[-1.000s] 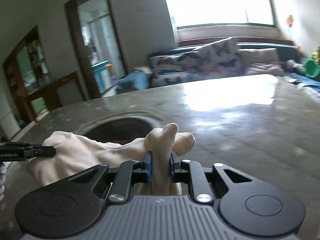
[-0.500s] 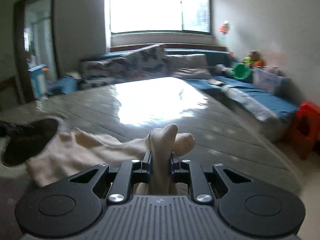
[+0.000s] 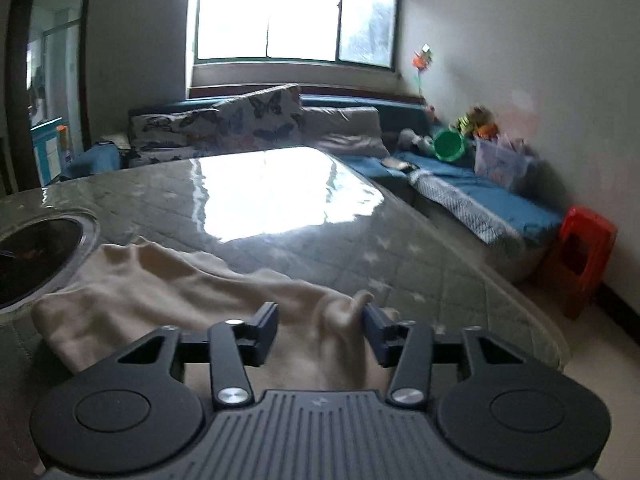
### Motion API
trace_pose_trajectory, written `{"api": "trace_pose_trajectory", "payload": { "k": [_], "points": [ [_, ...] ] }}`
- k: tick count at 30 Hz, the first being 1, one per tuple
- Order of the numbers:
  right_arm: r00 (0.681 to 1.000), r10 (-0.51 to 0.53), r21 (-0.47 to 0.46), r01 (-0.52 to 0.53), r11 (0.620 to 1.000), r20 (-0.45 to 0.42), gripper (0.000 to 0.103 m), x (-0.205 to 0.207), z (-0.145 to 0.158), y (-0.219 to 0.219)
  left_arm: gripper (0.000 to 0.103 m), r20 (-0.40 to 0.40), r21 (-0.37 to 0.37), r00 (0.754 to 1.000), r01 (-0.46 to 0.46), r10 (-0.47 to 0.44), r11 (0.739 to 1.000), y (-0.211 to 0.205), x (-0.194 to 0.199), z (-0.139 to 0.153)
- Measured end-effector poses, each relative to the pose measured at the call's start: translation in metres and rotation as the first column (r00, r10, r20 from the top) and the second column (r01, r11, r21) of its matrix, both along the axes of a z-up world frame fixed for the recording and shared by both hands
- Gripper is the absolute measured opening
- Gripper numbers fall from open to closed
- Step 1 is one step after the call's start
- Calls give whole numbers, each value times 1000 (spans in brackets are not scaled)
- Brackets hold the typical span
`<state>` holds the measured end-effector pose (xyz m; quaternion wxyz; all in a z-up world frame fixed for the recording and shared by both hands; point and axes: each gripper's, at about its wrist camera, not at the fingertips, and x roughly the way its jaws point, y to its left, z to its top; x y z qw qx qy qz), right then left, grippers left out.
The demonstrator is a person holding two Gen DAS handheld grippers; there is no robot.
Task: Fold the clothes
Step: 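Lower the folded shirt onto the table and open both grippers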
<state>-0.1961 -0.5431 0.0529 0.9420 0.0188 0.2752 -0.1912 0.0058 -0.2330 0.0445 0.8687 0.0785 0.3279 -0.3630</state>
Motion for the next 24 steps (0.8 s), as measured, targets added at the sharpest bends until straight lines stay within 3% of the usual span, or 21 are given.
{"api": "trace_pose_trajectory", "payload": {
  "k": [3, 5, 6, 9, 11, 16, 19, 24],
  "points": [
    [998, 56, -16, -56, 998, 9, 63, 6, 4, 19, 27, 8, 14, 1000, 27, -27, 1000, -8, -9, -1],
    [995, 99, 1, -99, 995, 13, 76, 8, 6, 33, 37, 13, 26, 999, 37, -37, 999, -11, -15, -2],
    [992, 125, 10, -125, 992, 14, 78, 9, 7, 40, 47, 16, 33, 999, 38, -38, 999, -13, -18, -2],
    [982, 190, 44, -191, 981, 23, 87, 9, 6, 59, 57, 30, 54, 998, 45, -47, 998, -15, -27, -3],
    [977, 214, 66, -215, 974, 22, 94, 9, 3, 71, 68, 33, 71, 998, 44, -47, 997, -16, -32, -4],
    [969, 246, 101, -246, 964, 17, 103, 5, -4, 92, 93, 63, 102, 997, 44, -50, 994, -18, -48, -10],
    [971, 239, 129, -240, 962, 18, 103, 0, -7, 97, 102, 93, 108, 994, 46, -56, 993, -17, -56, -11],
    [977, 209, 171, -213, 962, 41, 103, -5, -6, 95, 103, 143, 102, 989, 28, -43, 994, -11, -67, -9]
  ]
}}
